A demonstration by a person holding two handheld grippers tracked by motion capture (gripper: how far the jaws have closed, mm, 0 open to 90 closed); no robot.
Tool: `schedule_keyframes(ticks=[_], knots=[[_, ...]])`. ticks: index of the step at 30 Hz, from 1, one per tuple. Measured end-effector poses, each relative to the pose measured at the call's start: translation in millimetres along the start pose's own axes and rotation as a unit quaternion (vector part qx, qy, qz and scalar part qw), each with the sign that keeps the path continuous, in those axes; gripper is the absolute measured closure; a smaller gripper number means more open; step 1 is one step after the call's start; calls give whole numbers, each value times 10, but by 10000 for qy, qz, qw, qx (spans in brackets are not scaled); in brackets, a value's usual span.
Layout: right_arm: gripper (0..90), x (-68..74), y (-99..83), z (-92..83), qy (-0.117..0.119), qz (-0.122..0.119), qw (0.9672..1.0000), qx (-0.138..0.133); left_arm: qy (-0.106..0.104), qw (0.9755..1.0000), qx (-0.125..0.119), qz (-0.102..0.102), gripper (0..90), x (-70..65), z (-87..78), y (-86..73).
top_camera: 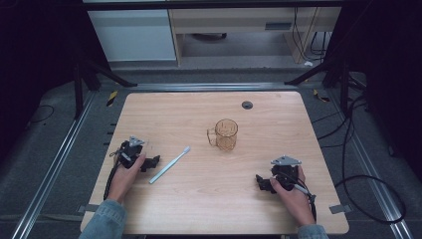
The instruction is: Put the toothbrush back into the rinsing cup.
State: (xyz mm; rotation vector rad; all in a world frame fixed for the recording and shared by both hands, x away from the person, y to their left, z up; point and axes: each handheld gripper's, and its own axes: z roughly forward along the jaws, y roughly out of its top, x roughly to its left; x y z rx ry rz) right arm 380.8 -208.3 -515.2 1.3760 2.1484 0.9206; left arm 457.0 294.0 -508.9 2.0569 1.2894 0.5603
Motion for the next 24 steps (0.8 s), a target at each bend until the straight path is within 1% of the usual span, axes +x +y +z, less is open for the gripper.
schedule_keyframes(ticks=[1,2,3,4,6,8,9,10,11,12,15,16,17,18,19,20,24], knots=[[3,-1,1,1,3,-4,10000,1,-32,10000,33,9,0,0,1,12],[3,-2,1,2,4,-13,10000,-2,-76,9999,111,92,1,-5,-6,42],[3,-3,2,3,3,-10,10000,-2,-67,9998,139,144,36,-15,-20,64],[3,-5,4,5,0,-25,10000,-6,-44,9997,136,219,49,-31,-45,102],[3,-5,5,6,5,-24,10000,-6,35,9992,134,365,36,-72,-133,212],[3,-5,4,5,5,-25,10000,-6,78,9981,275,552,37,-126,-258,369],[4,-5,4,5,5,-24,10000,-6,112,9973,347,637,34,-146,-299,423],[3,-5,4,6,3,-24,10000,-7,163,9959,474,756,33,-182,-362,507],[4,-5,4,6,1,-27,10000,-6,184,9947,579,828,32,-202,-396,552],[3,-5,4,6,2,-27,10000,-6,220,9923,772,938,29,-235,-449,623],[3,-6,4,5,-1,-30,10000,-5,137,9894,955,1085,30,-297,-547,756],[3,-5,4,6,-1,-28,10000,-5,40,9887,999,1117,33,-312,-561,791],[3,-5,4,5,-1,-25,10000,-4,-41,9875,1068,1161,32,-325,-566,811],[3,-6,5,6,0,-28,10000,-5,-53,9851,1155,1272,34,-350,-557,826],[3,-6,5,6,0,-26,10000,-3,-19,9831,1254,1333,42,-361,-544,833],[3,-6,5,6,1,-29,10000,-4,-15,9817,1326,1365,48,-366,-527,832],[3,-6,7,8,11,-25,10000,-1,20,9806,1464,1303,57,-353,-486,810]])
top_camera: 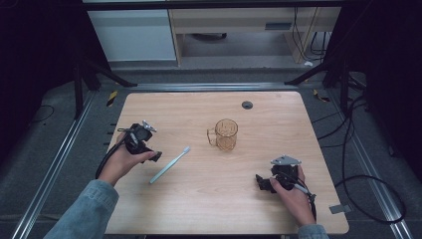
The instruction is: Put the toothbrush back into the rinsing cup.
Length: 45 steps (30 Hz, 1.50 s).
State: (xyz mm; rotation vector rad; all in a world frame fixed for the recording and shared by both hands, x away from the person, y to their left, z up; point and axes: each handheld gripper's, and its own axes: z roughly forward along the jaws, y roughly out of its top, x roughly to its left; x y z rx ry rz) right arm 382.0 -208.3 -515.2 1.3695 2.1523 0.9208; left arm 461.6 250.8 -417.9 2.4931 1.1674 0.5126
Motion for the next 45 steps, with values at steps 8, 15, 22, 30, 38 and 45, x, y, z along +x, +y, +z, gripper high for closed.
schedule_keyframes(ticks=[8,15,22,30,38,45], knots=[[3,1,0,0,-1,3,10000,0,-175,9995,235,-66,98,6,-1,61],[3,0,0,0,-1,0,10000,0,-377,9979,510,122,105,-63,18,285],[3,1,0,0,-1,2,10000,0,-593,9951,740,270,168,-151,23,475],[3,0,0,1,-1,-1,10000,-4,-581,9934,930,327,219,-183,18,579],[3,0,0,1,-1,0,10000,-3,-564,9907,1167,418,235,-236,89,675],[4,0,0,0,0,1,10000,-3,-594,9886,1334,355,214,-240,90,771]])
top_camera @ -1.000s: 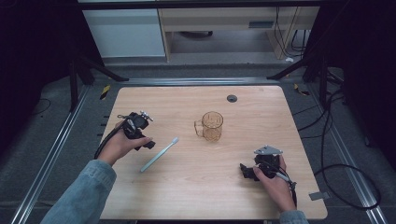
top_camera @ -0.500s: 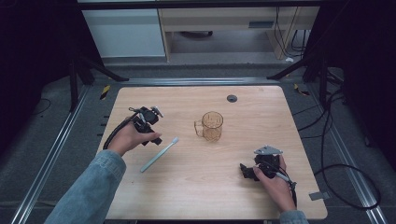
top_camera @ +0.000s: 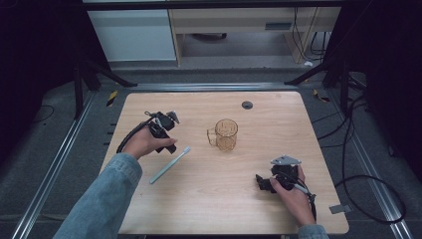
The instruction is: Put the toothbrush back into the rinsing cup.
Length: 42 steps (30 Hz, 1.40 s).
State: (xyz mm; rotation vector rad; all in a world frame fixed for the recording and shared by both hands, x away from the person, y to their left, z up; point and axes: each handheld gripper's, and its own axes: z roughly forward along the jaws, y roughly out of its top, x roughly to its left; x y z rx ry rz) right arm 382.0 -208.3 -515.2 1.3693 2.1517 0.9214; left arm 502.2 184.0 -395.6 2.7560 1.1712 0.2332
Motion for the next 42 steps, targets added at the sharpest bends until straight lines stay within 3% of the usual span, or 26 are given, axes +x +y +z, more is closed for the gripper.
schedule_keyframes(ticks=[13,25,31,42], knots=[[3,0,0,0,0,0,10000,1,-77,10000,6,53,92,-13,-22,49],[3,0,0,0,1,-1,10000,-1,41,9999,116,39,175,-73,1,122],[3,0,0,0,1,0,10000,-1,58,9995,277,155,220,-122,81,150],[3,0,0,0,1,0,10000,-1,51,9993,362,114,306,-84,168,111]])
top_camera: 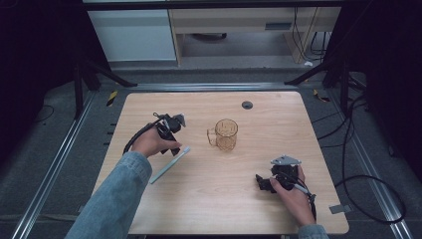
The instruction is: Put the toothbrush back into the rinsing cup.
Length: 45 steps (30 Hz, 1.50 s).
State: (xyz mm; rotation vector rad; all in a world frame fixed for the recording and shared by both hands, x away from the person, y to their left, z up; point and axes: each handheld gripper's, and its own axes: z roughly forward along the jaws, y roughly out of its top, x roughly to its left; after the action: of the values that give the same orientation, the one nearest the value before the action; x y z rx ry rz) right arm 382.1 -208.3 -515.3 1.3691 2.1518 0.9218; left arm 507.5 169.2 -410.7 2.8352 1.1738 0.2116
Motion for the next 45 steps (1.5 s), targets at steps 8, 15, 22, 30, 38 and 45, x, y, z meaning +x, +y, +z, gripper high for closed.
schedule_keyframes(ticks=[8,15,22,30,38,45], knots=[[3,0,0,0,0,-1,10000,-1,-68,10000,-19,-29,362,18,16,-46],[4,0,0,0,-2,1,10000,0,-134,9998,131,-19,407,16,132,-63],[3,-1,0,0,-2,-3,10000,1,-302,9994,163,-92,462,-24,227,-54],[3,0,0,0,-1,4,10000,2,-377,9988,266,-143,510,-73,313,-39],[3,0,0,0,-1,3,10000,2,-319,9986,373,-185,542,-88,365,-16],[3,-1,0,0,-1,-2,10000,1,-370,9980,425,-277,556,-118,410,4]])
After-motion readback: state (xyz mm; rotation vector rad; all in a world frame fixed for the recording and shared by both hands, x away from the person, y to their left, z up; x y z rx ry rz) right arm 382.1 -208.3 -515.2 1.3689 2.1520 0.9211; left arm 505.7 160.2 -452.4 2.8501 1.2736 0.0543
